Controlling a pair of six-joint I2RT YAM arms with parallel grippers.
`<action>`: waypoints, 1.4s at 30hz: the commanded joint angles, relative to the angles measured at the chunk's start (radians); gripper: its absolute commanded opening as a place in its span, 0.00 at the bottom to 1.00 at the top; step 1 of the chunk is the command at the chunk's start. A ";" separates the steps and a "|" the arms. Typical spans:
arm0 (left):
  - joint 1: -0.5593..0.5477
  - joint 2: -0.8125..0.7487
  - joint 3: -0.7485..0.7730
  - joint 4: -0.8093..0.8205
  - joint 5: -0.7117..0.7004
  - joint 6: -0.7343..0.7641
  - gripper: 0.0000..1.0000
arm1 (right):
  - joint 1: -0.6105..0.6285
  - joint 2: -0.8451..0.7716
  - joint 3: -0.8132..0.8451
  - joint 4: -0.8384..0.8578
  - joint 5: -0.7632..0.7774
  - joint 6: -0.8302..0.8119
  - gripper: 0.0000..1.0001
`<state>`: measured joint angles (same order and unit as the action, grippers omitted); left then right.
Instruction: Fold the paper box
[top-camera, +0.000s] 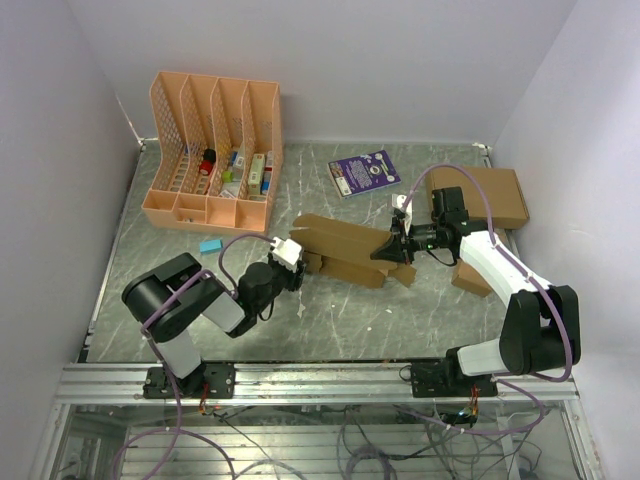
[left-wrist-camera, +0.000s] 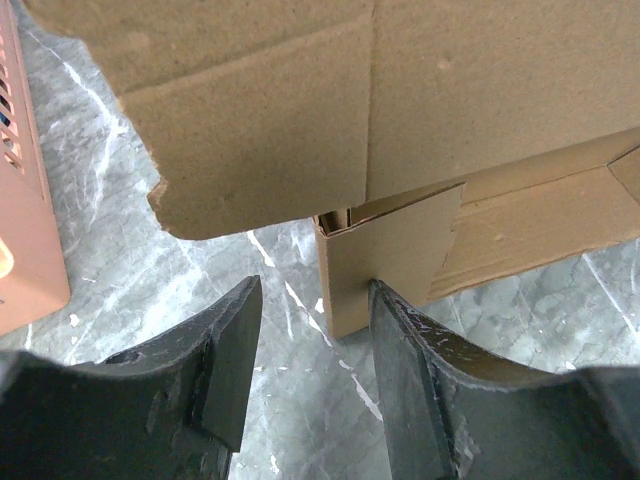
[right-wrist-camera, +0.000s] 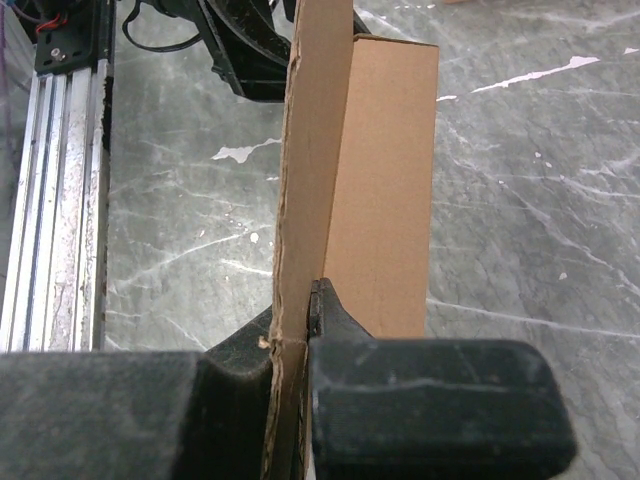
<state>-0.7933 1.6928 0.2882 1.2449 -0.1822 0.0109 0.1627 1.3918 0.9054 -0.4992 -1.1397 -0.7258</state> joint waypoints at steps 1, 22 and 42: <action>-0.004 0.020 0.023 0.074 -0.039 0.001 0.57 | -0.003 0.002 0.014 -0.013 -0.017 0.007 0.00; -0.038 0.218 -0.016 0.459 -0.049 0.065 0.56 | 0.012 0.017 -0.028 -0.016 0.030 0.009 0.00; -0.043 0.253 0.041 0.481 -0.077 0.068 0.56 | 0.023 0.018 -0.030 0.011 0.046 0.049 0.00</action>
<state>-0.8295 1.9377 0.3042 1.4784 -0.2359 0.0711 0.1783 1.4014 0.8898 -0.4763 -1.1057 -0.6861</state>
